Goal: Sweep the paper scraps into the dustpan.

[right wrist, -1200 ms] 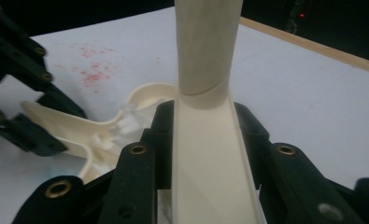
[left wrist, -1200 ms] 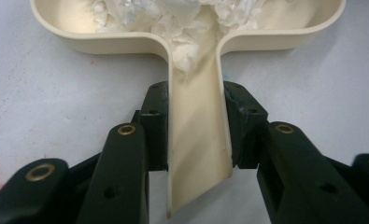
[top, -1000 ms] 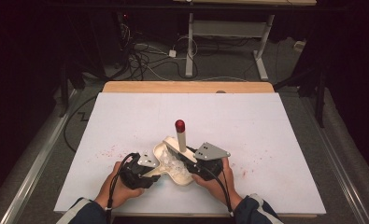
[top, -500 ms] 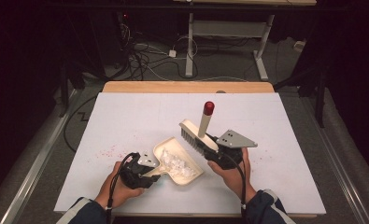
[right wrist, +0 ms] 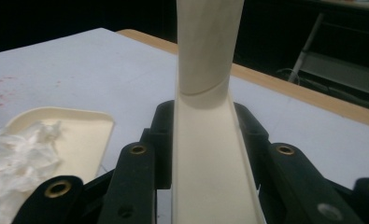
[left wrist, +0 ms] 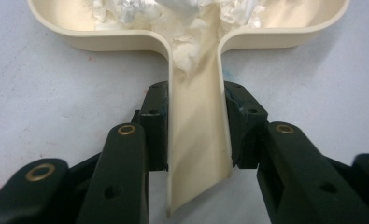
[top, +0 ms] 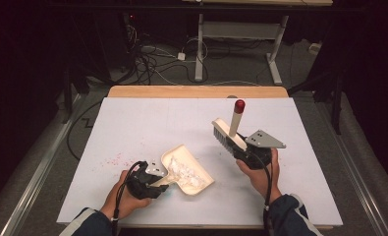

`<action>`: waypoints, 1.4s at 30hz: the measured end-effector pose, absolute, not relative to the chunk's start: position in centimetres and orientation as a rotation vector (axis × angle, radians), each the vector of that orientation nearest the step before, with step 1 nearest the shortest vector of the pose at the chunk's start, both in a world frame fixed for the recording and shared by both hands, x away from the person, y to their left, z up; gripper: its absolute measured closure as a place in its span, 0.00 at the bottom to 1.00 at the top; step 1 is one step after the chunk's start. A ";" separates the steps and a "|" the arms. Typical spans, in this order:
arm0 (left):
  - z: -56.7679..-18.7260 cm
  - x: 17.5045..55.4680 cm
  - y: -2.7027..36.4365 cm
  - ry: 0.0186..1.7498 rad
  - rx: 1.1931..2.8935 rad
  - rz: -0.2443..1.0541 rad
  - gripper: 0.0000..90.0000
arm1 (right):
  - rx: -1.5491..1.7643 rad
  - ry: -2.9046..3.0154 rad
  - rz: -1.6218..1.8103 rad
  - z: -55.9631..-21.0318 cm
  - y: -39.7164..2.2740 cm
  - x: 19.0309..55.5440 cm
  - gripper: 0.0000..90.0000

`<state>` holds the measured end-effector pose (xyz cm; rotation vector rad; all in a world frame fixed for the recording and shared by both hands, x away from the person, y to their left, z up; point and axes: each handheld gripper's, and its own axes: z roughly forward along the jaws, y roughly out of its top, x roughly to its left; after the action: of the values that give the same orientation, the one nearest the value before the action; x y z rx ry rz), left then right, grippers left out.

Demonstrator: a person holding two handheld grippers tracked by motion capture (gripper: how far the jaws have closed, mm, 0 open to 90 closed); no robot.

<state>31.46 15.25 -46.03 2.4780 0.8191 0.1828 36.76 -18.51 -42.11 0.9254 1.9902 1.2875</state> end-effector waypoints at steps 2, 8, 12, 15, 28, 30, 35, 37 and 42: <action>-46.0 31.5 15.3 0.819 2.479 0.182 0.70 | 0.945 1.981 1.274 -42.5 -19.0 37.3 0.75; -46.0 31.5 15.2 0.819 2.478 0.184 0.70 | 0.973 1.976 1.223 -43.7 -19.7 38.3 0.75; -46.0 31.5 15.3 0.818 2.477 0.183 0.70 | 0.979 1.998 1.195 -44.3 -19.5 38.6 0.75; -46.1 31.5 15.2 0.820 2.478 0.183 0.70 | 0.978 2.042 1.181 -44.8 -18.9 38.7 0.75; -46.1 31.5 15.1 0.821 2.481 0.183 0.70 | 0.822 2.182 1.293 -45.3 -13.2 35.4 0.75; -46.1 31.4 15.1 0.821 2.481 0.184 0.70 | 0.784 2.212 1.301 -45.3 -12.1 34.9 0.75; -46.1 31.5 15.1 0.822 2.480 0.183 0.70 | 0.723 2.232 1.336 -45.0 -10.5 33.7 0.75; -46.1 31.5 15.1 0.822 2.479 0.182 0.70 | 0.702 2.242 1.342 -44.9 -10.2 33.5 0.75; -46.0 31.4 15.2 0.822 2.476 0.184 0.70 | 0.696 2.215 1.332 -44.4 -10.4 33.4 0.75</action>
<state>31.45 15.18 -46.05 2.4761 0.8218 0.1843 33.39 -10.44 -44.36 0.6963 2.2146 1.3315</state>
